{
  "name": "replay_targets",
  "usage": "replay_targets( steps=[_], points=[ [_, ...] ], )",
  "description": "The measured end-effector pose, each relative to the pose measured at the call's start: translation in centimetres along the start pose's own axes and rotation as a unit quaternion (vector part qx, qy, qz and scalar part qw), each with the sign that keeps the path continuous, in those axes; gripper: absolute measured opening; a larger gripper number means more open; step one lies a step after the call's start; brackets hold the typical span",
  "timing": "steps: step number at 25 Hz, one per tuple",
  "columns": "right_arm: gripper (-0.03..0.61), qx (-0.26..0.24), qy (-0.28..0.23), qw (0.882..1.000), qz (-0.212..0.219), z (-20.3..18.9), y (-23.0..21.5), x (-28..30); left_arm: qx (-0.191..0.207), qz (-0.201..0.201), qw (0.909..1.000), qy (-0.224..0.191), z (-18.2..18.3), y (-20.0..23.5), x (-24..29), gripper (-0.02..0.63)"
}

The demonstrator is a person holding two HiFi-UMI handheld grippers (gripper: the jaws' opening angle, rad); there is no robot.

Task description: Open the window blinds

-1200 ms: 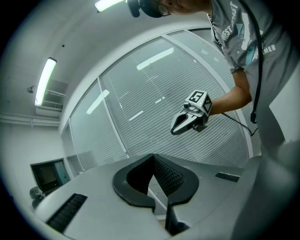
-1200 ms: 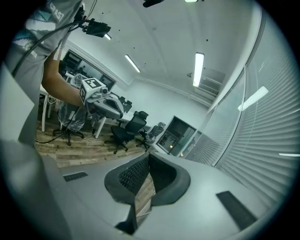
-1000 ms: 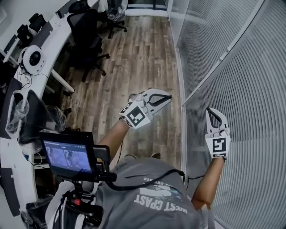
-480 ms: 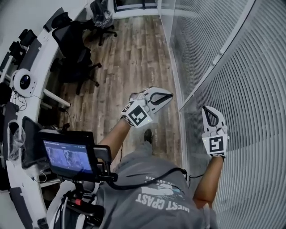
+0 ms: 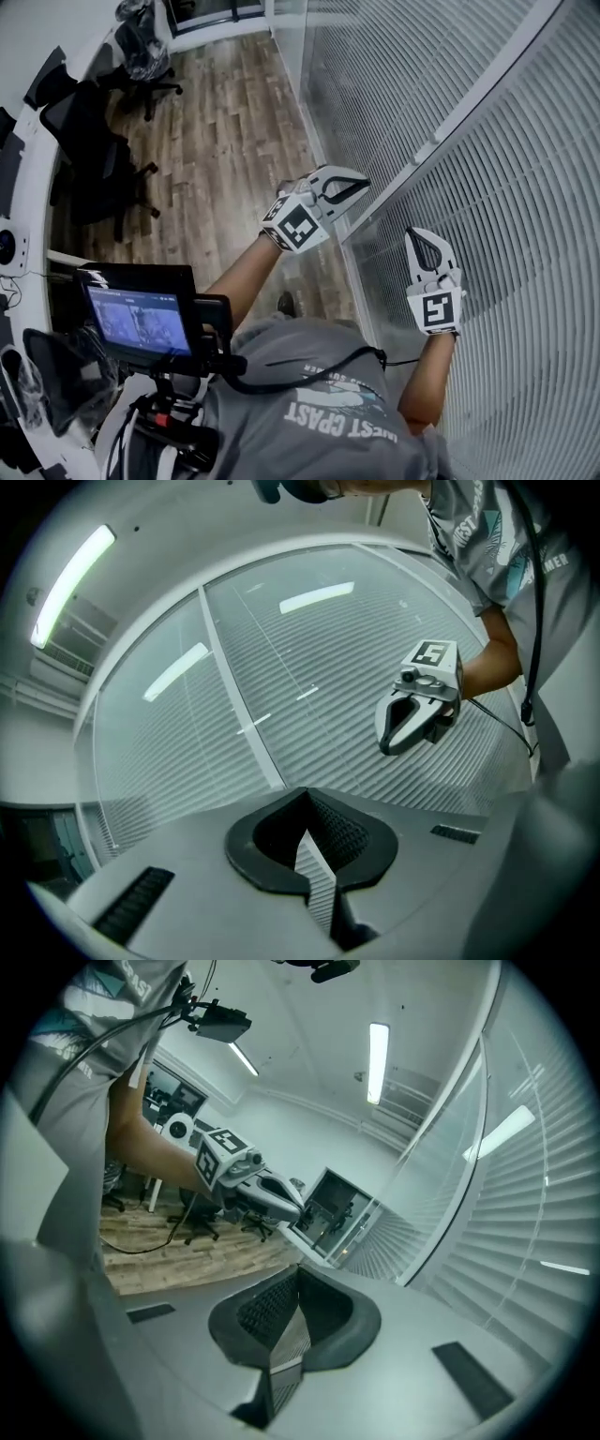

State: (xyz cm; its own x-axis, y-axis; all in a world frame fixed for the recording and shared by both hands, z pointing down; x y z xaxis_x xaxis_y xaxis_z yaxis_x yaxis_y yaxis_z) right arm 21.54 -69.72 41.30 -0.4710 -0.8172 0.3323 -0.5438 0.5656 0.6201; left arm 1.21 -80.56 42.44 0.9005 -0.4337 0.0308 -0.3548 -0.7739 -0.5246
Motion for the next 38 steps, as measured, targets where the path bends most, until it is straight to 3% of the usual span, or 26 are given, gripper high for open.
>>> replay_targets(
  steps=[10, 16, 17, 18, 19, 24, 28, 33, 35, 36, 38],
  points=[
    [-0.006, 0.009, 0.025, 1.000, 0.003, -1.2, -4.5, 3.7, 0.005, -0.024, 0.9997, -0.003, -0.9, 5.4, 11.7, 0.002],
    [-0.006, 0.005, 0.027, 0.999, 0.016, -1.5, -5.6, 4.3, 0.048, -0.035, 0.9977, 0.033, -1.0, 6.8, 17.4, 0.002],
    [-0.006, 0.005, 0.027, 0.999, 0.018, -1.8, -5.6, 4.5, 0.054, -0.037, 0.9971, 0.039, -1.3, 6.8, 18.3, 0.012],
    [-0.006, 0.006, 0.028, 0.999, 0.021, -2.1, -5.7, 4.6, 0.060, -0.039, 0.9964, 0.045, -1.7, 6.7, 19.2, 0.109],
    [-0.006, 0.009, 0.029, 0.999, 0.023, -2.4, -5.9, 4.8, 0.066, -0.043, 0.9957, 0.049, -2.0, 6.7, 20.0, 0.146],
    [-0.006, 0.013, 0.038, 0.999, 0.037, -3.0, -6.1, 4.8, 0.083, -0.039, 0.9948, 0.044, -2.2, 6.3, 21.6, 0.146],
    [-0.006, 0.023, 0.035, 0.998, 0.044, -3.2, -6.2, 4.9, 0.135, -0.021, 0.9896, 0.045, -1.8, 6.3, 21.6, 0.129],
    [-0.006, 0.032, 0.033, 0.997, 0.056, -3.9, -6.5, 5.7, 0.215, 0.003, 0.9748, 0.060, -1.4, 5.8, 22.2, 0.129],
    [-0.006, 0.034, 0.031, 0.997, 0.060, -4.0, -6.4, 6.0, 0.184, 0.002, 0.9810, 0.062, -1.5, 5.7, 22.3, 0.129],
    [-0.006, 0.034, 0.031, 0.997, 0.062, -4.1, -6.4, 6.1, 0.139, -0.002, 0.9886, 0.058, -1.7, 5.9, 22.3, 0.127],
    [-0.006, 0.034, 0.031, 0.997, 0.064, -4.2, -6.3, 6.3, -0.014, -0.021, 0.9990, 0.038, -2.5, 6.4, 22.4, 0.127]
  ],
)
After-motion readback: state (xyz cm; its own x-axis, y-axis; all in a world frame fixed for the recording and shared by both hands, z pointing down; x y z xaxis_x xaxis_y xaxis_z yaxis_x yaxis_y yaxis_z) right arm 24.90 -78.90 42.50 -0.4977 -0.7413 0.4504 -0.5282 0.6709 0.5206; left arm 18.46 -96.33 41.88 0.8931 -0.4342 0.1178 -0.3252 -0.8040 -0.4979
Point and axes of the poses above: the fingertips, and each gripper's own axes: x forward along the fingers, y to its left, z out of its top, the point moved 9 cm from there along -x, backward along the fingers, and after that the axes turned 2 degrees about y, right-handed, at the moved point
